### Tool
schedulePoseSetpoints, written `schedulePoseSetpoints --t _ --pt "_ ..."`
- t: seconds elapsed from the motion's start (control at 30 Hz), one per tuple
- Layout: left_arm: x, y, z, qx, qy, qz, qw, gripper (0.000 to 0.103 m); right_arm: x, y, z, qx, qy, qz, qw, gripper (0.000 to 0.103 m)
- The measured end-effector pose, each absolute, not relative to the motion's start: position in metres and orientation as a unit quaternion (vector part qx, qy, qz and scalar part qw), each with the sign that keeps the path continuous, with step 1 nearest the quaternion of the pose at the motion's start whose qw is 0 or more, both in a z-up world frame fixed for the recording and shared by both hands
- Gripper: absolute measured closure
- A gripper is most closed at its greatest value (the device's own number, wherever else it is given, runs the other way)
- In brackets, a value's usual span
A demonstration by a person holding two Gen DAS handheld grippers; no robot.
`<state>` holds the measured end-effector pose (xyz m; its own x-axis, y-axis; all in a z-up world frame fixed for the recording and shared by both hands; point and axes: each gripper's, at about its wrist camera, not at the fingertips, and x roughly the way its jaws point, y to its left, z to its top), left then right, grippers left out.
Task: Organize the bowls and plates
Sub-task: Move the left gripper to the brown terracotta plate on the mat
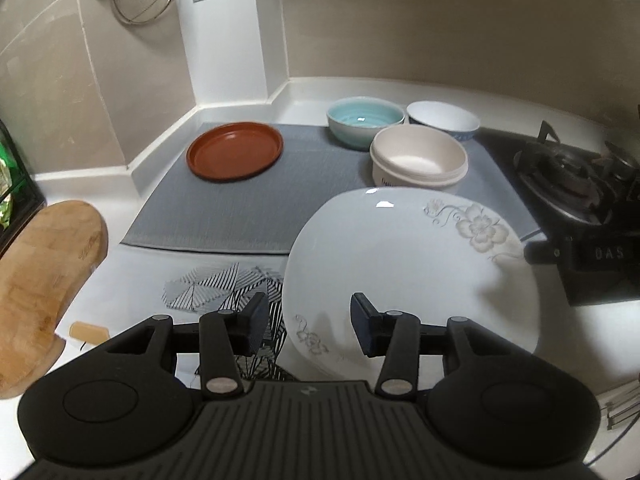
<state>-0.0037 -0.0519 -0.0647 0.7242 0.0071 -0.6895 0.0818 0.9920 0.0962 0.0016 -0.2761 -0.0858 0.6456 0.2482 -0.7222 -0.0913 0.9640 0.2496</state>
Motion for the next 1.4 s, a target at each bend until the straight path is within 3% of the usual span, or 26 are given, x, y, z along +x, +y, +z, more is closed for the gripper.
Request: schedulePoseSetpoints --t 0.07,0.1,0.2,0.57,0.77,0.87,1.0,1.27,1.33,1.37,1.4 --pt "0.001 -0.051 -0.065 0.056 0.368 -0.03 0.928 0.061 -0.002 -0.276 -0.082 0.095 0.408 0.091 0.903 0.066" --pt "0.003 -0.051 -0.065 0.055 0.368 -0.037 0.928 0.073 -0.004 -0.276 -0.08 0.095 0.406 0.089 0.904 0.066" --pt "0.016 -0.05 -0.068 0.047 0.367 -0.064 0.927 0.085 -0.009 -0.273 -0.078 0.088 0.402 0.082 0.908 0.066" --pt "0.082 0.003 -0.07 -0.01 0.35 -0.071 0.934 0.085 0.0 -0.237 -0.065 0.064 0.414 0.042 0.907 0.067" --pt "0.133 0.058 -0.077 -0.049 0.354 -0.037 0.933 0.08 0.024 -0.21 -0.057 0.064 0.422 0.015 0.904 0.067" --pt "0.163 0.083 -0.081 -0.073 0.35 -0.025 0.933 0.06 0.034 -0.196 -0.054 0.056 0.429 0.005 0.902 0.067" --pt "0.21 0.105 -0.09 -0.106 0.356 -0.017 0.928 0.049 0.042 -0.178 -0.05 0.04 0.438 -0.006 0.898 0.067" --pt "0.283 0.104 -0.114 -0.156 0.38 -0.011 0.912 0.044 0.037 -0.168 -0.038 0.036 0.434 -0.057 0.898 0.067" --pt "0.294 0.1 -0.119 -0.149 0.391 -0.008 0.908 0.047 0.036 -0.168 -0.037 0.04 0.432 -0.068 0.898 0.067" --pt "0.298 0.099 -0.121 -0.142 0.395 -0.004 0.908 0.062 0.036 -0.167 -0.037 0.04 0.431 -0.072 0.899 0.067" --pt "0.298 0.099 -0.122 -0.129 0.397 0.002 0.909 0.083 0.037 -0.166 -0.037 0.04 0.43 -0.075 0.899 0.067"
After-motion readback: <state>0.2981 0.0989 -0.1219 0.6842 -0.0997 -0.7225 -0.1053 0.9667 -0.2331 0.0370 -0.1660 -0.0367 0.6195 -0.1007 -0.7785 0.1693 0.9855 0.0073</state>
